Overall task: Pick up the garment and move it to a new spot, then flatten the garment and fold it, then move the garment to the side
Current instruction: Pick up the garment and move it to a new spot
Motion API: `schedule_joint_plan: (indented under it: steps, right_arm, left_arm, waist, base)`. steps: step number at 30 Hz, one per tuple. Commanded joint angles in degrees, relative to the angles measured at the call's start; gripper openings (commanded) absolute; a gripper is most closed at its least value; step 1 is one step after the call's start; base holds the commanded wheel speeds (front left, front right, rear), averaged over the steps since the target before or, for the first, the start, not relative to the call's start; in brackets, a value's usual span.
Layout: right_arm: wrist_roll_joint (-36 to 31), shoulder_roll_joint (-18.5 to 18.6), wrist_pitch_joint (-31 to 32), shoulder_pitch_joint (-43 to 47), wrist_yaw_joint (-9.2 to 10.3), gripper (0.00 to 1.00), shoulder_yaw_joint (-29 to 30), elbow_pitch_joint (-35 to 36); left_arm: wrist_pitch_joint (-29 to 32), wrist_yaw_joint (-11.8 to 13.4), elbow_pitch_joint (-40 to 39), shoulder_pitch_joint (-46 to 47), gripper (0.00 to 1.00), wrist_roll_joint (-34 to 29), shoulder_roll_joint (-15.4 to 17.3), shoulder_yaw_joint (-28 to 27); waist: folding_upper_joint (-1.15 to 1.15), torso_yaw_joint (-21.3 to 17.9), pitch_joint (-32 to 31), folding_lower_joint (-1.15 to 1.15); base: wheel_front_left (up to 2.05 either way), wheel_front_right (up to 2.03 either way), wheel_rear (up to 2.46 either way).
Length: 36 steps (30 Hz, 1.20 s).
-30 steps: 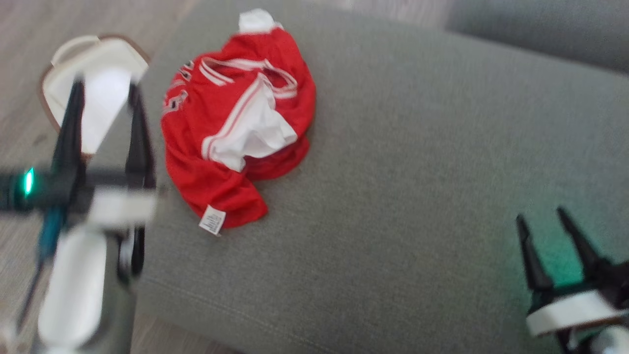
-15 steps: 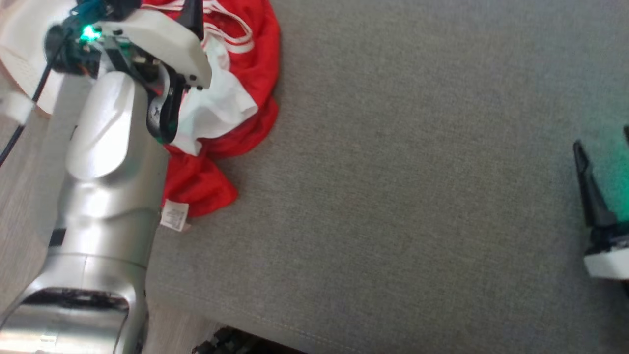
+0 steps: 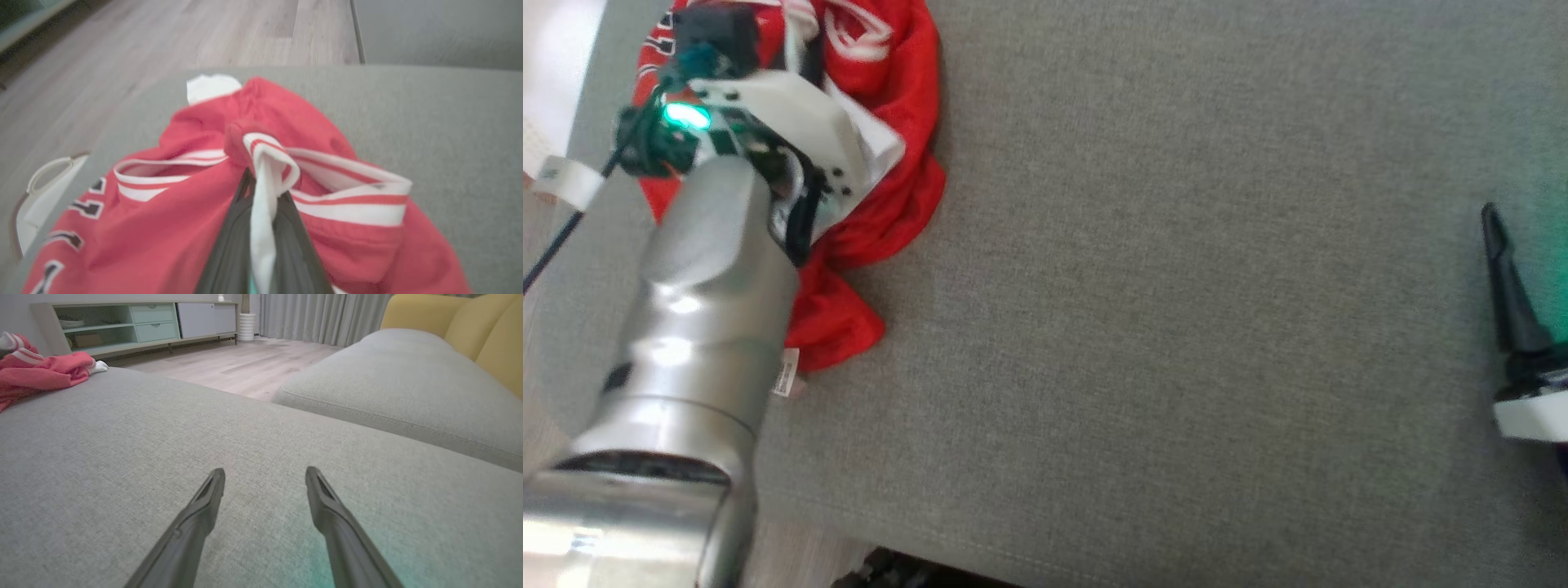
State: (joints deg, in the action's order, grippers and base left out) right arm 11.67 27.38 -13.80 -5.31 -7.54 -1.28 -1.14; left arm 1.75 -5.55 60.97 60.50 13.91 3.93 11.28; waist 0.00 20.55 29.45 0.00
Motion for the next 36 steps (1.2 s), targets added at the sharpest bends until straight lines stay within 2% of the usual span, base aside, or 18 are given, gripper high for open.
schedule_joint_plan:
  steps: [1,8,14,20,21,27,32,36]
  right_arm:
    - [-0.1,-0.3,-0.54,1.06,0.05,1.0,-1.61,0.01]
    - [-0.01,-6.89,-1.14,-1.02,0.05,1.0,-5.18,-4.06]
    - [-0.63,-13.13,-1.18,-0.61,0.05,1.0,-6.87,-4.93]
    - [-1.52,-16.73,-1.18,-1.23,0.05,1.0,-8.48,-4.95]
    - [-1.52,-16.73,-1.18,-1.23,0.05,1.0,-8.48,-4.95]
    - [-2.04,-19.25,-1.19,-0.95,0.05,1.0,-7.92,-4.73]
    - [-1.97,-20.48,-1.19,-0.65,0.05,1.0,-7.85,-4.74]
    - [-1.93,-21.42,-1.19,0.13,0.05,1.0,-8.04,-4.78]
  left_arm:
    - [-2.12,0.04,-1.37,3.04,0.0,-0.78,4.01,-0.39]
    - [-7.65,-0.98,-4.22,8.93,0.0,-2.91,6.63,2.52]
    - [-6.65,-1.72,-10.81,12.79,0.0,-4.81,8.26,7.25]
    - [-3.9,-1.89,-18.31,15.1,0.0,-4.44,8.91,11.11]
    - [-3.9,-1.89,-18.31,15.1,0.0,-4.44,8.91,11.11]
    - [-1.25,-1.92,-23.28,14.61,0.0,-2.33,9.47,13.8]
    - [0.36,-1.92,-25.99,11.05,0.0,0.81,8.67,16.29]
    - [0.35,-1.93,-27.78,3.12,0.0,3.16,8.04,18.84]
  waist:
    - [0.0,-0.49,-2.35,0.0]
    - [0.0,-5.41,-12.4,0.0]
    - [0.0,-13.16,-19.61,0.0]
    - [0.0,-21.4,-22.81,0.0]
    - [0.0,-21.4,-22.81,0.0]
    - [0.0,-28.34,-24.62,0.0]
    - [0.0,-31.38,-24.7,0.0]
    - [0.0,-32.46,-24.95,0.0]
  base:
    - [0.0,0.0,0.0]
    - [0.0,0.0,0.0]
    - [0.0,0.0,0.0]
    - [0.0,0.0,0.0]
    - [0.0,0.0,0.0]
    - [0.0,0.0,0.0]
    - [0.0,0.0,0.0]
    - [0.0,0.0,0.0]
